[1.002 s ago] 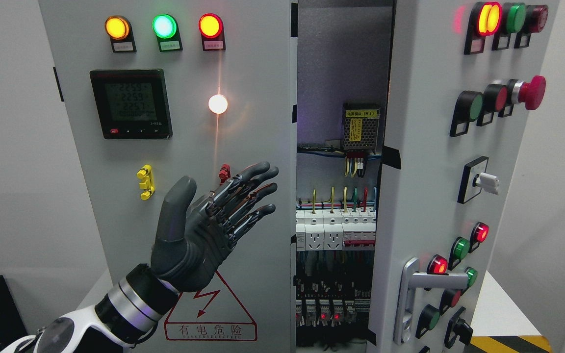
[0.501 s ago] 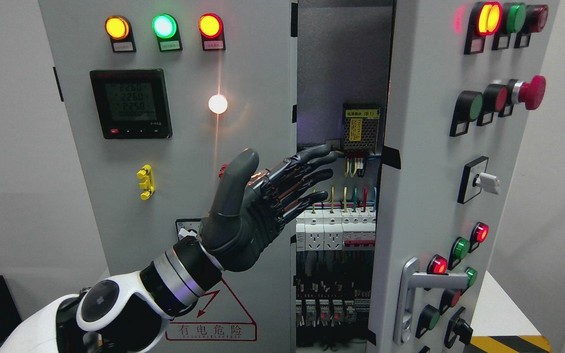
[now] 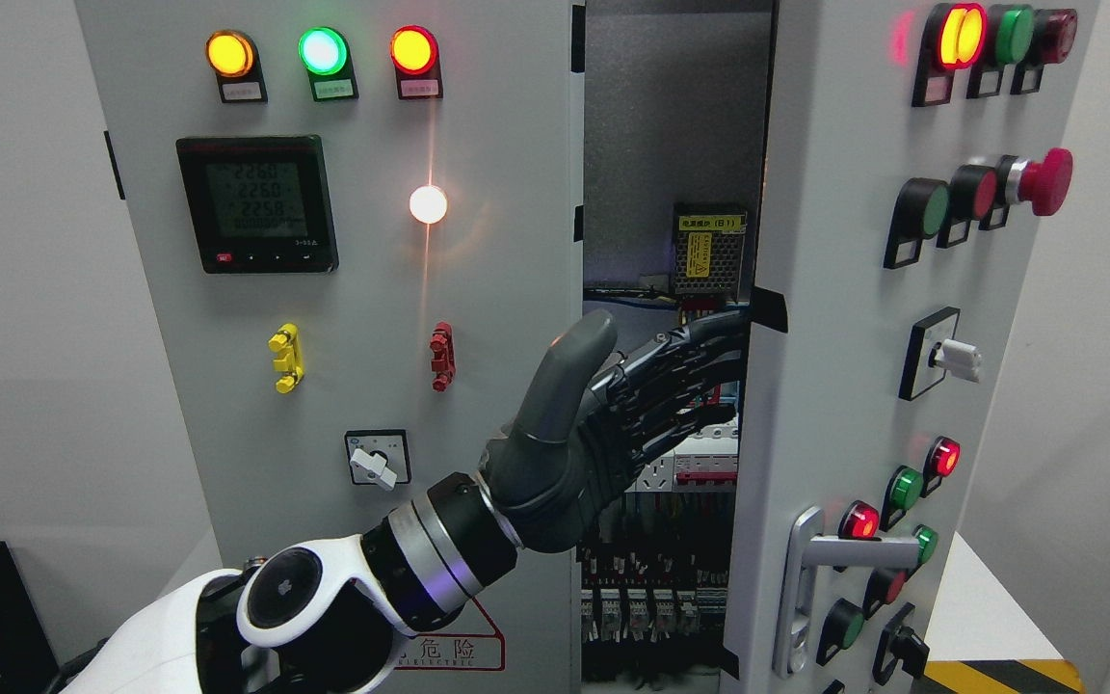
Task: Open door with both hands
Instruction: 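Insert the left hand fingers behind the inner edge of the button door, then push the button door outward with the left hand, swinging it open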
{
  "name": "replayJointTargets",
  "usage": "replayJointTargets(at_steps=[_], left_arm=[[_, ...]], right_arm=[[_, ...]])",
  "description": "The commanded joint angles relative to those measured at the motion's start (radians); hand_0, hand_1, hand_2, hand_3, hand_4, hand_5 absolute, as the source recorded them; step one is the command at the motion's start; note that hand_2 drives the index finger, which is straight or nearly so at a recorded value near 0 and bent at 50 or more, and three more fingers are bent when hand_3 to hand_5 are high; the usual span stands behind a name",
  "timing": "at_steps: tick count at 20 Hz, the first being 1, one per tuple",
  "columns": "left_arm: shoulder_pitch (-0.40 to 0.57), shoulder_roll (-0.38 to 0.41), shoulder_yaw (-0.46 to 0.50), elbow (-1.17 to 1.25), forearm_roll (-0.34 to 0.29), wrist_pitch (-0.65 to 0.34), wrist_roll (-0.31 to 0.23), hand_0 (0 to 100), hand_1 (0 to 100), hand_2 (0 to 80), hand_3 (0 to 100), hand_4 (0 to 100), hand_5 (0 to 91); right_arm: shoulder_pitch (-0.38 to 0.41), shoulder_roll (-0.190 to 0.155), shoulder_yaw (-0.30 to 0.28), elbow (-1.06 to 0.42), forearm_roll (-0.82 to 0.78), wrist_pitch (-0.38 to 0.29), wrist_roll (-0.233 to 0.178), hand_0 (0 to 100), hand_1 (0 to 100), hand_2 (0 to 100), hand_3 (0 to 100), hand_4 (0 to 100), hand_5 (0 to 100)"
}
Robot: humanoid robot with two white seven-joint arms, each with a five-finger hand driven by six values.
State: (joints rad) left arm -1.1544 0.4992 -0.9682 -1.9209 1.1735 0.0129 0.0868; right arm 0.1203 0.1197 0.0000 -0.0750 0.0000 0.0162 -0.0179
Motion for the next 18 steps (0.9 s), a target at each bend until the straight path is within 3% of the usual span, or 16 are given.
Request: replayJointTargets(at_steps=[1, 18], left_arm=[[-0.031, -0.074, -0.058, 0.014, 0.040, -0.002, -0.001, 0, 0, 0.0, 0, 0, 0.0], [-0.056, -0.099, -0.060, 0.010, 0.046, 0.007, -0.001, 0, 0, 0.0, 0, 0, 0.0]], right_arm=[[0.001, 0.000, -0.003, 0.000, 0.025, 0.001, -0.004, 19, 0, 0, 0, 0, 0], [-0.001, 0.000, -0.003, 0.000, 0.025, 0.001, -0.004, 19, 0, 0, 0, 0, 0]])
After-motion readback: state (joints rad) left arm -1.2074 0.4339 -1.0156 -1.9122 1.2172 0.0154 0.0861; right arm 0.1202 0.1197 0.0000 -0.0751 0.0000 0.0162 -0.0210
